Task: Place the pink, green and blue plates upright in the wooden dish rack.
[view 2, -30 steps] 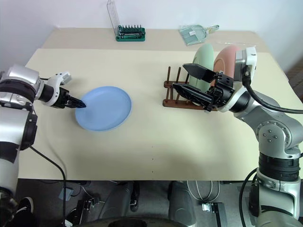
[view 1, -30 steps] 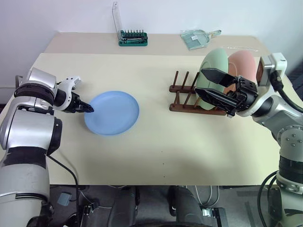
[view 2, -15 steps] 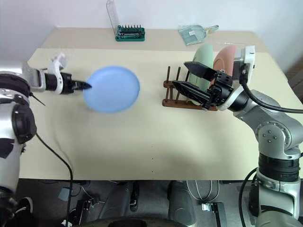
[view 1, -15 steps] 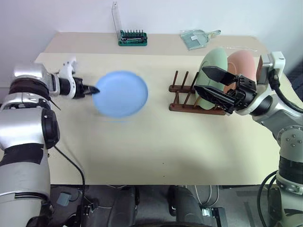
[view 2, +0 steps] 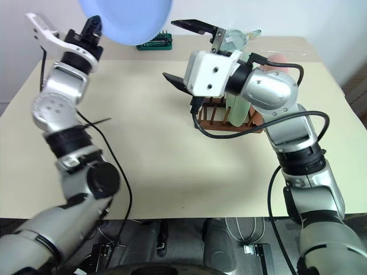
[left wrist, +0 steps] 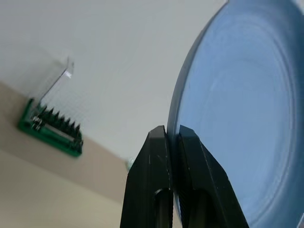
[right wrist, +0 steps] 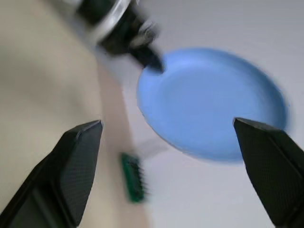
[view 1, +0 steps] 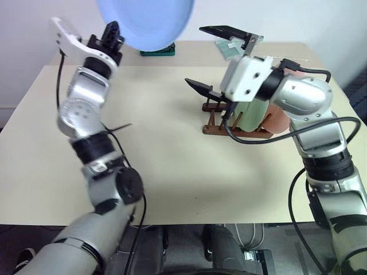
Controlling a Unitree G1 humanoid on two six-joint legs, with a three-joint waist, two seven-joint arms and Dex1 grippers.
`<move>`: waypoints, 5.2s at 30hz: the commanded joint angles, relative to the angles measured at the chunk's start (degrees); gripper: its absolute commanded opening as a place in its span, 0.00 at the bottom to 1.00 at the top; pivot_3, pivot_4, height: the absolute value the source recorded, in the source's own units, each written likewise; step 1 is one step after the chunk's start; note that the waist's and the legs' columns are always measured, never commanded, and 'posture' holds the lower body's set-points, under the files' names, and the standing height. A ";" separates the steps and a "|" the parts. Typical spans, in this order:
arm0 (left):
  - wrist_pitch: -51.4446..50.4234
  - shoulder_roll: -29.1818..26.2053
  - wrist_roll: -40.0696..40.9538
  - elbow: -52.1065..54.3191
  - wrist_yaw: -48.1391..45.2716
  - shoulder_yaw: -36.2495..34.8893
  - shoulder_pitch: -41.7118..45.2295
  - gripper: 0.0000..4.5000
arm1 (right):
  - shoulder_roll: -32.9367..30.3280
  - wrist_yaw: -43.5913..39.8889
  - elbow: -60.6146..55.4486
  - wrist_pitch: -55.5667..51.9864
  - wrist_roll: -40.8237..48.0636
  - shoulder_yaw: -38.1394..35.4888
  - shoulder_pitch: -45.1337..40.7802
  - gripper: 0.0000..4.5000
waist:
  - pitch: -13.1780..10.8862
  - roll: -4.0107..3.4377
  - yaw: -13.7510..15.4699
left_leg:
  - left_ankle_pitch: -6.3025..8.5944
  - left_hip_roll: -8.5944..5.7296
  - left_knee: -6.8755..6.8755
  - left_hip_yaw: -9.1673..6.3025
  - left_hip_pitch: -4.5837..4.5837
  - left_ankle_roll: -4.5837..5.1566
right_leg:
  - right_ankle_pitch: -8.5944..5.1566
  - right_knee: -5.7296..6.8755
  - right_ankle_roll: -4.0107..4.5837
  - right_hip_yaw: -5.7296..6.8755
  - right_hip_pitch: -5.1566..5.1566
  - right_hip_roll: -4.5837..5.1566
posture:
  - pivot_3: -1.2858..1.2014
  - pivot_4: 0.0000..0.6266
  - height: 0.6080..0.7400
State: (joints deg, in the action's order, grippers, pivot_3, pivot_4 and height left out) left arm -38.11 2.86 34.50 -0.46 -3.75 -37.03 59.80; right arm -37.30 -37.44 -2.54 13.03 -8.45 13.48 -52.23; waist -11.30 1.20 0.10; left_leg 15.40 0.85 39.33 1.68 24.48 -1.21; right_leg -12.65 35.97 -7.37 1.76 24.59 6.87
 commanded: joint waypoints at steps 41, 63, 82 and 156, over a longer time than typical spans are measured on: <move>-2.95 -4.66 16.69 5.70 -1.12 16.30 -3.71 0.90 | -0.91 17.87 17.59 8.44 -21.32 -2.96 -7.56 0.00 | 0.00 -0.02 -0.77 | -0.01 0.02 -0.15 -0.02 -0.07 0.00 | -0.01 -0.43 0.02 0.02 -0.10 -0.06 | 0.52 0.24 0.88; 3.16 -44.22 13.36 7.72 -51.70 19.77 -24.84 0.98 | 18.03 43.58 -1.56 -60.63 88.31 -40.19 -10.82 0.00 | -0.02 -0.17 -1.00 | 0.16 0.11 -0.20 -0.08 -0.09 0.29 | -0.02 -0.06 0.10 0.09 -0.08 -0.11 | 0.52 0.24 0.88; 7.09 -47.21 10.96 7.91 -61.89 21.27 -26.49 0.98 | 18.79 64.99 -7.27 -54.29 107.52 -39.31 0.59 0.00 | -0.05 -0.22 -1.01 | 0.20 0.12 -0.20 -0.07 -0.07 0.36 | -0.04 0.02 0.12 0.04 0.00 -0.12 | 0.52 0.24 0.88; 9.58 -45.28 8.63 6.21 -60.52 22.78 -24.27 1.00 | 13.90 52.24 -11.90 -53.28 88.06 -25.62 8.12 0.99 | -0.05 -0.23 -0.90 | 0.22 0.12 -0.20 -0.08 -0.05 0.39 | -0.05 -0.02 0.13 0.03 0.02 -0.12 | 0.52 0.24 0.88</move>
State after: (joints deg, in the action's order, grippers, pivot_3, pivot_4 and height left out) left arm -29.65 -42.37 43.00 4.93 -64.15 -13.83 34.22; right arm -22.72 16.77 -11.47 -40.74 80.97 -11.74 -41.92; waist -11.35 0.98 -0.80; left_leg 15.62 0.97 39.13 1.60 24.43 -0.82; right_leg -12.71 35.95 -7.25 1.79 24.60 6.75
